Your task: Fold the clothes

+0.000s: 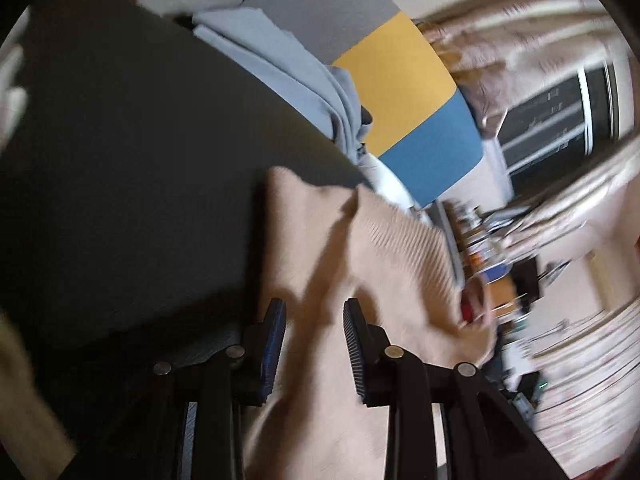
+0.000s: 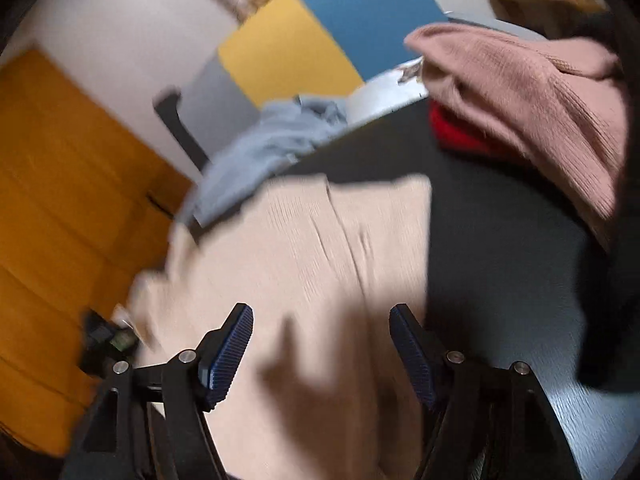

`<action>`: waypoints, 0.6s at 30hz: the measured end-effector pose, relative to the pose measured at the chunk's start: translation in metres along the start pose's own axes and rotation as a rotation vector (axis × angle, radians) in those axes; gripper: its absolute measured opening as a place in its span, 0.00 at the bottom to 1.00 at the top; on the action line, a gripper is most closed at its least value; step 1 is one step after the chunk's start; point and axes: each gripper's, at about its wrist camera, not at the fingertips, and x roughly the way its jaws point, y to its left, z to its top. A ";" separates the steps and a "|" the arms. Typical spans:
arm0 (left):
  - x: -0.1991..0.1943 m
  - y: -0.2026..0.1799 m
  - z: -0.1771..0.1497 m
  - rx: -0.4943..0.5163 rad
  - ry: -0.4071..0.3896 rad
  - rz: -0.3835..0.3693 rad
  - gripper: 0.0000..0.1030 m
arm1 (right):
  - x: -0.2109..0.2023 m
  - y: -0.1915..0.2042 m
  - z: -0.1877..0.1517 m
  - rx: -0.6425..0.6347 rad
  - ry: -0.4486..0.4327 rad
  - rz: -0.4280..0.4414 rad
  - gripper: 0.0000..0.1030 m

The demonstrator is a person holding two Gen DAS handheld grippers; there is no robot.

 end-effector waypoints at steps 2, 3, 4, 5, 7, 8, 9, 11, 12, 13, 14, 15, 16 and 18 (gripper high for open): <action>-0.001 -0.006 -0.007 0.059 0.023 0.010 0.35 | 0.004 0.005 -0.011 -0.049 0.028 -0.049 0.66; 0.003 -0.011 -0.012 0.095 0.042 0.023 0.39 | 0.006 0.007 -0.015 -0.065 0.039 -0.066 0.63; 0.004 -0.019 -0.016 0.147 0.052 0.044 0.41 | 0.006 0.007 -0.018 -0.080 0.047 -0.082 0.60; 0.005 -0.026 -0.021 0.200 0.061 0.066 0.42 | 0.002 0.003 -0.019 -0.088 0.050 -0.099 0.58; 0.007 -0.041 -0.030 0.304 0.080 0.108 0.46 | -0.007 -0.004 -0.021 -0.104 0.055 -0.133 0.44; 0.009 -0.045 -0.034 0.348 0.088 0.128 0.48 | -0.009 -0.005 -0.024 -0.115 0.060 -0.152 0.40; 0.011 -0.050 -0.039 0.393 0.097 0.148 0.48 | -0.011 -0.006 -0.026 -0.127 0.069 -0.174 0.34; 0.014 -0.060 -0.048 0.482 0.113 0.188 0.47 | -0.010 -0.004 -0.023 -0.137 0.076 -0.196 0.27; 0.016 -0.064 -0.052 0.525 0.122 0.207 0.40 | -0.011 -0.004 -0.025 -0.141 0.080 -0.205 0.22; 0.013 -0.064 -0.055 0.527 0.138 0.202 0.33 | -0.013 -0.003 -0.028 -0.145 0.085 -0.214 0.20; 0.010 -0.064 -0.058 0.529 0.153 0.198 0.16 | -0.015 -0.002 -0.030 -0.150 0.089 -0.223 0.19; 0.007 -0.065 -0.062 0.531 0.169 0.194 0.16 | -0.017 -0.002 -0.033 -0.154 0.095 -0.231 0.19; 0.004 -0.065 -0.065 0.533 0.184 0.190 0.16 | -0.022 -0.001 -0.039 -0.155 0.104 -0.232 0.19; -0.001 -0.065 -0.072 0.536 0.215 0.181 0.16 | -0.032 -0.002 -0.053 -0.148 0.117 -0.220 0.19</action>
